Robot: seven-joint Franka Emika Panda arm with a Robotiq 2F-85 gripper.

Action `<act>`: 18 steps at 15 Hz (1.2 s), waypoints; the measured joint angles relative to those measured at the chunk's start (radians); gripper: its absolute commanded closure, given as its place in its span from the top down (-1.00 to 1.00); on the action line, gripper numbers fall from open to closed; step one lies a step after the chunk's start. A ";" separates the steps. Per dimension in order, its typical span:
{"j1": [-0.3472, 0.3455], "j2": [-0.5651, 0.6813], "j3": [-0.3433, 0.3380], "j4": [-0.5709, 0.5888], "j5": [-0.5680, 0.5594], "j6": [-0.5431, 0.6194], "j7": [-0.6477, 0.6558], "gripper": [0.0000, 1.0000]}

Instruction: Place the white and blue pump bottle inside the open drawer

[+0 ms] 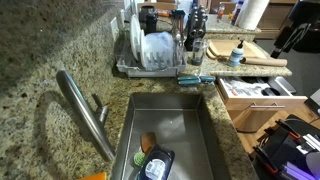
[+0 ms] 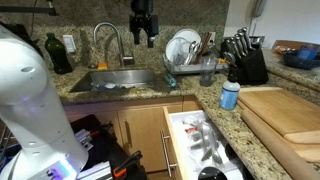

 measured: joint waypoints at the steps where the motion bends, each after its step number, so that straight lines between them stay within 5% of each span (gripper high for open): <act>1: 0.000 0.000 0.000 0.000 0.000 0.000 0.000 1.00; 13: -0.025 -0.008 -0.004 0.002 -0.068 0.024 0.074 1.00; 18: -0.184 -0.082 -0.185 0.003 -0.091 0.030 0.076 1.00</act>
